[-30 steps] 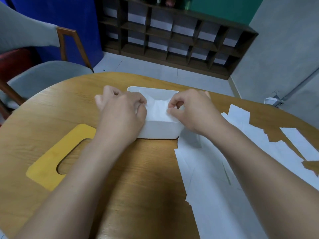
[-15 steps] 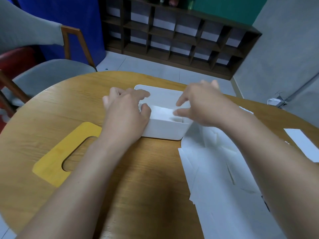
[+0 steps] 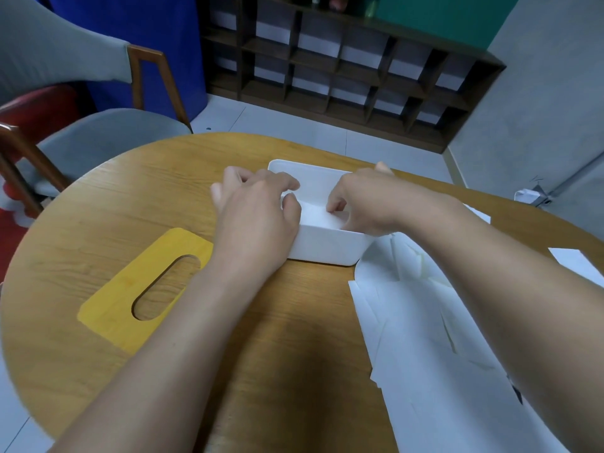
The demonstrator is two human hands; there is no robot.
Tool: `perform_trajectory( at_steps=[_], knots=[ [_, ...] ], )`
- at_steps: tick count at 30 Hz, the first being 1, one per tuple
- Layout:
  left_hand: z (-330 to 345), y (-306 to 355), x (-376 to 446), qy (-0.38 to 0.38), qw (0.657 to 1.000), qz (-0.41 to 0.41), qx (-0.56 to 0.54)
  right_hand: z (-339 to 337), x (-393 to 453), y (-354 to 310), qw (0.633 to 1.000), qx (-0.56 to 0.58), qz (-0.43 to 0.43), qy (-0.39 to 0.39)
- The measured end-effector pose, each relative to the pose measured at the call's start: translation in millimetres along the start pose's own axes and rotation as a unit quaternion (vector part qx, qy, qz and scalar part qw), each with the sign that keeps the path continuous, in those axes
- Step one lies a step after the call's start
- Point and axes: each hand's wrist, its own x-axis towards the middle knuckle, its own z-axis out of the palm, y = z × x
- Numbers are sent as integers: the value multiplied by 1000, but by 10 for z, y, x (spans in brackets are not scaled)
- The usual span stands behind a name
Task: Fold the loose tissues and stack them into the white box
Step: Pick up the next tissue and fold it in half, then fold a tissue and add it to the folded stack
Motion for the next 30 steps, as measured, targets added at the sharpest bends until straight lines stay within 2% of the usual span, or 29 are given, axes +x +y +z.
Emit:
perform_trajectory(
  at_steps=[4, 7, 9, 12, 14, 18, 23, 30],
  knots=[
    [-24, 45, -28, 33, 999, 23, 12, -152, -226, -6, 995, 90, 26, 38],
    [-44, 209, -105, 64, 996, 69, 10, -316, -496, 8, 984, 152, 43, 88],
    [-41, 353, -193, 61, 992, 110, -28, -342, -704, 22, 972, 184, 44, 137],
    [-1, 552, -370, 8, 983, 141, -119, -221, -1122, -11, 948, 251, 46, 192],
    [34, 669, -524, -21, 978, 154, -142, -51, -1433, -43, 937, 270, 65, 211],
    [179, 770, -913, -91, 967, 187, -150, 403, -1974, -73, 914, 327, 121, 209],
    [386, 682, -1183, -208, 954, 178, -118, 956, -2225, -81, 898, 367, 143, 197],
    [542, 663, -1191, -228, 952, 194, -68, 1246, -2307, 86, 860, 419, 172, 237]
  ],
)
